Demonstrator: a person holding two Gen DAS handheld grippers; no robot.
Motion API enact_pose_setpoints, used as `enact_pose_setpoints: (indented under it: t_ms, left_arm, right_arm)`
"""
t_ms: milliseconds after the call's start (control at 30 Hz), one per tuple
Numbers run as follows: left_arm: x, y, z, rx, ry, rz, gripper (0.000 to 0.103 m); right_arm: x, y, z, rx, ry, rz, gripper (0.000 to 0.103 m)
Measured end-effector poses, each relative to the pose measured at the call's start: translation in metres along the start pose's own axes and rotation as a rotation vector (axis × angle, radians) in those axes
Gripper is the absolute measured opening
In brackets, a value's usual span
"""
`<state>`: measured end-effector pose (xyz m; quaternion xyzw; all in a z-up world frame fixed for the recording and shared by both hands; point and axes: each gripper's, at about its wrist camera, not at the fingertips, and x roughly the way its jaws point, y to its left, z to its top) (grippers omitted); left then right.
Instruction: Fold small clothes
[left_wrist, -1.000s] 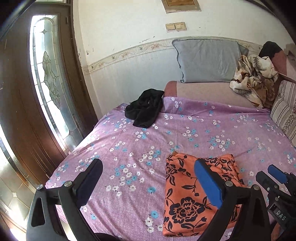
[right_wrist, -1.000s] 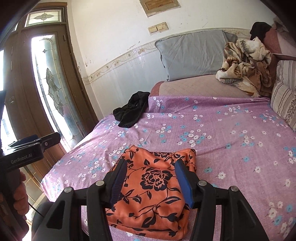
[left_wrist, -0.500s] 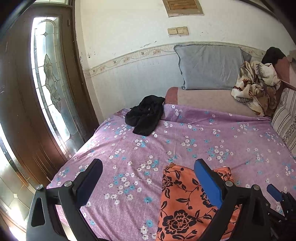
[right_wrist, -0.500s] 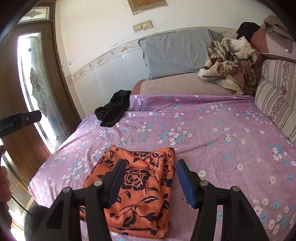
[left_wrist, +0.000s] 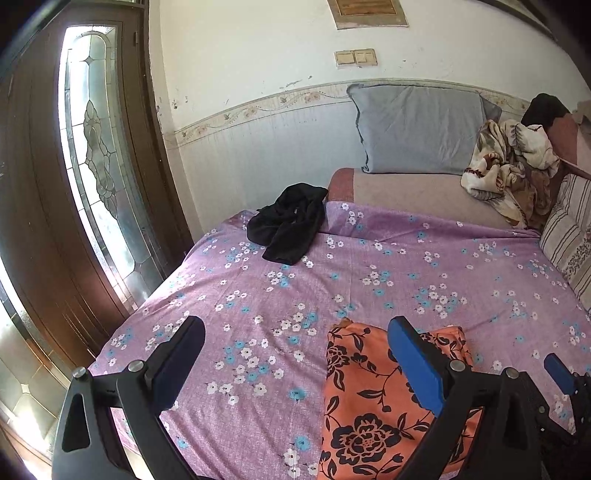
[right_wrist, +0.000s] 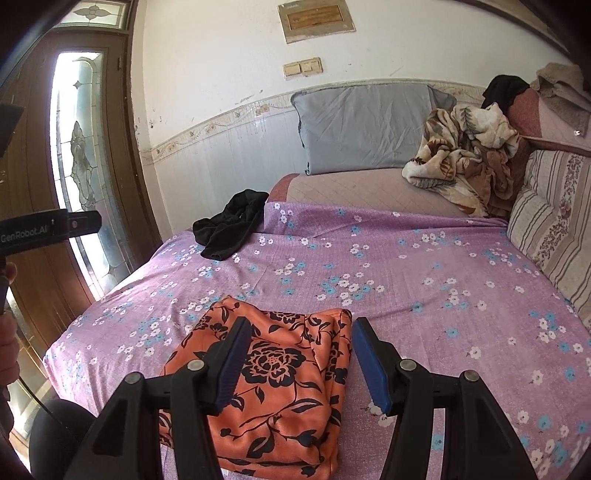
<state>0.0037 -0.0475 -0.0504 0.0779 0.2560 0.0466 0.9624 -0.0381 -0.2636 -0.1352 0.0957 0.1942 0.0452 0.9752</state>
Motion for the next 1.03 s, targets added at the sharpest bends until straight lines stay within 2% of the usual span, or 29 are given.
enact_pose_setpoints:
  t_ms: [100,200,567,767,900,1033]
  left_arm:
    - [0.005,0.008,-0.005,-0.009,0.008,-0.01,0.099]
    - [0.009,0.014,-0.011,-0.015,0.009,-0.023,0.099]
    - [0.045,0.028,-0.031,-0.045,0.044,-0.097,0.099]
    - [0.06,0.035,-0.036,-0.072,0.068,-0.123,0.099]
    - [0.062,0.041,-0.034,-0.09,0.059,-0.139,0.099]
    - [0.067,0.057,-0.023,-0.117,0.029,-0.159,0.099]
  right_arm:
    - [-0.009,0.004,0.0,-0.003,-0.062,-0.018,0.061]
    - [-0.012,0.007,0.0,-0.006,-0.083,-0.042,0.061]
    - [-0.016,0.027,0.003,-0.034,0.014,-0.109,0.061]
    - [-0.028,0.046,0.015,-0.098,0.016,-0.117,0.061]
    - [-0.03,0.062,0.024,-0.151,0.002,-0.116,0.061]
    - [-0.018,0.072,0.032,-0.17,0.027,-0.086,0.061]
